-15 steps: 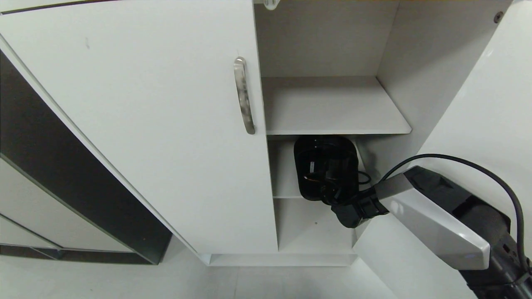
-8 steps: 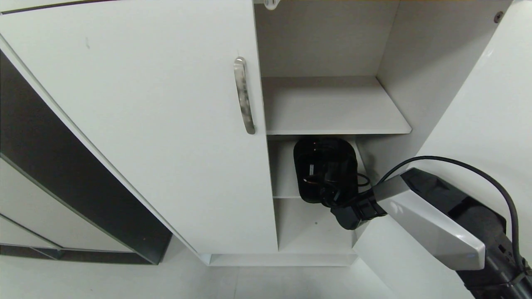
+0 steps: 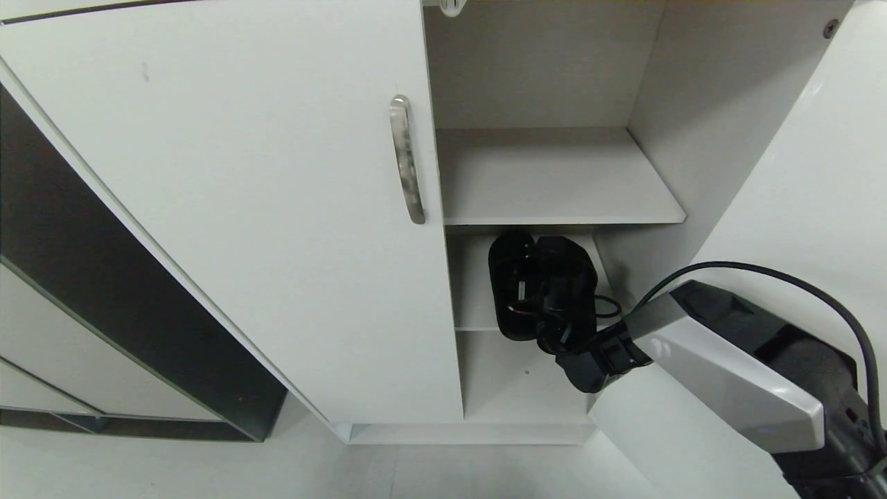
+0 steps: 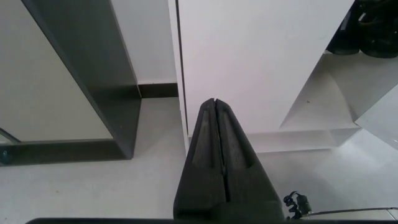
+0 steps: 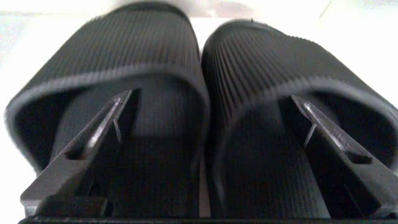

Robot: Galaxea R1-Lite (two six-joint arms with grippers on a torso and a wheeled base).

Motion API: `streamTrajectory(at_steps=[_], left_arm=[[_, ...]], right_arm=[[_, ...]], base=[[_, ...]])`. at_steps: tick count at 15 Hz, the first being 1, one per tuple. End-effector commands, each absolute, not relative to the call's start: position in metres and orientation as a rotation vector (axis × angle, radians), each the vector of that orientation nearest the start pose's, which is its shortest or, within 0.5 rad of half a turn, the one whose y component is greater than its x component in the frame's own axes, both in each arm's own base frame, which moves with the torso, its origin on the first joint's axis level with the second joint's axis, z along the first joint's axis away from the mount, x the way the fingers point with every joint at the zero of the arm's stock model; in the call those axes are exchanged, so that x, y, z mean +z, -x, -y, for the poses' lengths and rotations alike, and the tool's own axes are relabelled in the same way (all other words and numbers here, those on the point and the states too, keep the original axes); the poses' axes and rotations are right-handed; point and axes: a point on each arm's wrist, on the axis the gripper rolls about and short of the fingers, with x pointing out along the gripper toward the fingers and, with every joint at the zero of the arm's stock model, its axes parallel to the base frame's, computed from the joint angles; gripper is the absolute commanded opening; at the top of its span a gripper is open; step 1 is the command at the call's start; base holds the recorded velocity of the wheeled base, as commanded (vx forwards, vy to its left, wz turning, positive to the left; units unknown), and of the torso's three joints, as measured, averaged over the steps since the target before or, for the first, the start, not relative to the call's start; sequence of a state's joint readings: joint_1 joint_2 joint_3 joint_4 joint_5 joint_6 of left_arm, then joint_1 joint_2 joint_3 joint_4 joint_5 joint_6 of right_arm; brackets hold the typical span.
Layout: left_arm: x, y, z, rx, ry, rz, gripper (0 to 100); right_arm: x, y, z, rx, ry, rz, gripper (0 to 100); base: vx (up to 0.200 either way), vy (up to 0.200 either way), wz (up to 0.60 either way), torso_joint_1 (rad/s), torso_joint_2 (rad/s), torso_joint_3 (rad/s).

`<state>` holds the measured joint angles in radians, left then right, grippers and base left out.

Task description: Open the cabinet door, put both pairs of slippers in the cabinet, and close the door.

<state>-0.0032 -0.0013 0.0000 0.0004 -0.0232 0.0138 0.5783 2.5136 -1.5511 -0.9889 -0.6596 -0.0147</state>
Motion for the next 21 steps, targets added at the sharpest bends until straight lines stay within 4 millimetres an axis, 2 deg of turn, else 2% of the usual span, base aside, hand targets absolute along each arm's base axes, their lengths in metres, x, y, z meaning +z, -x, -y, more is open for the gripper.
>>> streamTrajectory(at_steps=[1, 3, 5, 6, 7, 8, 11, 18, 21], left_arm=[[0.075, 0.023, 0.0, -0.026, -0.014, 0.0, 0], [0.075, 0.023, 0.0, -0.028, -0.018, 0.0, 0], [0.075, 0.023, 0.001, -0.029, -0.02, 0.0, 0], [0.075, 0.023, 0.001, -0.029, -0.02, 0.0, 0], [0.075, 0.023, 0.001, -0.029, -0.018, 0.0, 0], [0.075, 0.023, 0.001, -0.029, -0.018, 0.0, 0], [0.075, 0.023, 0.001, -0.031, -0.017, 0.0, 0], [0.075, 0.023, 0.001, -0.032, -0.015, 0.0, 0], [0.075, 0.023, 0.001, -0.029, -0.012, 0.0, 0]], right_arm=[[0.099, -0.405, -0.261, -0.06, -0.013, 0.04, 100], [0.11, -0.372, -0.258, -0.031, -0.019, 0.051, 100], [0.108, -0.333, -0.253, 0.013, -0.003, 0.032, 100], [0.108, -0.322, -0.25, 0.024, -0.001, 0.03, 100], [0.108, -0.298, -0.247, 0.056, 0.0, 0.03, 100], [0.109, -0.289, -0.244, 0.069, 0.006, 0.027, 100], [0.105, -0.289, -0.247, 0.078, 0.028, 0.022, 100], [0.102, -0.29, -0.248, 0.078, 0.031, 0.018, 100], [0.101, -0.289, -0.25, 0.081, 0.032, 0.016, 100]], base=[[0.0, 0.0, 0.0, 0.0, 0.0, 0.0], [0.0, 0.0, 0.0, 0.0, 0.0, 0.0], [0.0, 0.0, 0.0, 0.0, 0.0, 0.0], [0.0, 0.0, 0.0, 0.0, 0.0, 0.0], [0.0, 0.0, 0.0, 0.0, 0.0, 0.0], [0.0, 0.0, 0.0, 0.0, 0.0, 0.0], [0.0, 0.0, 0.0, 0.0, 0.0, 0.0], [-0.2, 0.0, 0.0, 0.001, 0.0, 0.001], [0.0, 0.0, 0.0, 0.0, 0.0, 0.0]])
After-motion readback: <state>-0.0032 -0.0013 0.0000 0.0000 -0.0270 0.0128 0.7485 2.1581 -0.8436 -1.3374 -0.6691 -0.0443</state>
